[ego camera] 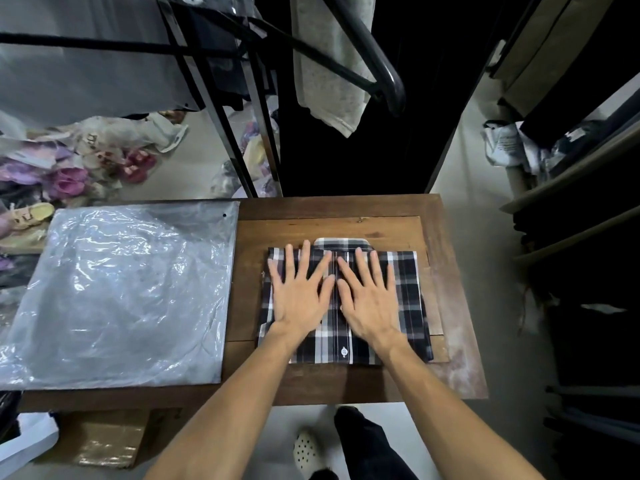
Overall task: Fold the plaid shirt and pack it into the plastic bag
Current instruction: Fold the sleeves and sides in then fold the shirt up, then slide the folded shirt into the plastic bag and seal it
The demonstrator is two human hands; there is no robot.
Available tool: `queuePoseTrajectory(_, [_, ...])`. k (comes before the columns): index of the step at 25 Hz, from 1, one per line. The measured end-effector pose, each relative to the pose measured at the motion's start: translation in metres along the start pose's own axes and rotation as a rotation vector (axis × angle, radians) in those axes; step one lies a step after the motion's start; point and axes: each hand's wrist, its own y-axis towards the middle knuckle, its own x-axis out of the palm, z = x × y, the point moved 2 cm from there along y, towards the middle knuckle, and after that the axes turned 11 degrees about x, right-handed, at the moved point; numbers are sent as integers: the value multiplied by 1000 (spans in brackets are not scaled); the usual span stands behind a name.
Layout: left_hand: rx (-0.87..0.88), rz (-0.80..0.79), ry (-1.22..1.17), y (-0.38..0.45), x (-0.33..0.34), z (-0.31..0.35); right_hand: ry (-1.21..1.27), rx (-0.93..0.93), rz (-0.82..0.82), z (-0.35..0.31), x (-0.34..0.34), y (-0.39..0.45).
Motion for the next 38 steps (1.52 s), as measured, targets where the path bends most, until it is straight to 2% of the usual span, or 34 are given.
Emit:
queuePoseTrajectory(3, [-171, -54, -55, -2, 1, -23, -28, 58, -8, 17, 1, 2])
queuePoseTrajectory(7, [-133, -110, -115, 2, -13, -27, -94, 83, -14, 13, -8, 5])
queuePoseTrajectory(9, [-143, -30, -162, -7, -22, -32, -94, -61, 4, 1, -16, 2])
queuePoseTrajectory(10, [-204, 39, -190, -15, -28, -36, -85, -166, -7, -7, -19, -3])
queuePoseTrajectory(12, [-456, 125, -316, -34, -39, -45, -79, -281, -52, -29, -23, -13])
queuePoseTrajectory(13, [-585, 110, -411, -40, -41, -48, -75, -256, -79, -40, -24, -17])
queuePoseTrajectory(15, [-702, -11, -551, -42, -41, -52, -66, -144, -143, -58, -24, -21])
queuePoseTrajectory(19, [-790, -173, -777, -34, -49, -61, -81, -86, -280, -76, -29, -14])
queuePoseTrajectory(22, [-786, -240, -900, -33, -63, -68, 108, -27, -428, -87, -45, -9])
queuePoseTrajectory(24, [-747, -255, -990, -34, -76, -72, 218, 36, -580, -98, -55, -15])
queuePoseTrajectory(26, [-671, -254, -984, -35, -91, -75, 233, 95, -702, -111, -57, -28])
queuePoseTrajectory(29, [-542, -204, -1121, -33, -109, -72, 235, 157, -676, -127, -47, -42])
queuePoseTrajectory(31, [-355, -217, -1149, -33, -115, -75, 306, 203, -605, -132, -40, -40])
queuePoseTrajectory(32, [-190, -246, -1037, -33, -117, -79, 380, 241, -599, -134, -39, -39])
queuePoseTrajectory(34, [145, -318, -574, -29, -112, -88, 464, 260, -574, -136, -44, -37])
queuePoseTrajectory(36, [328, -287, -94, -19, -111, -94, 427, 221, -499, -138, -50, -41])
queuePoseTrajectory(38, [448, -180, 50, -2, -127, -103, 401, 159, -444, -149, -65, -49])
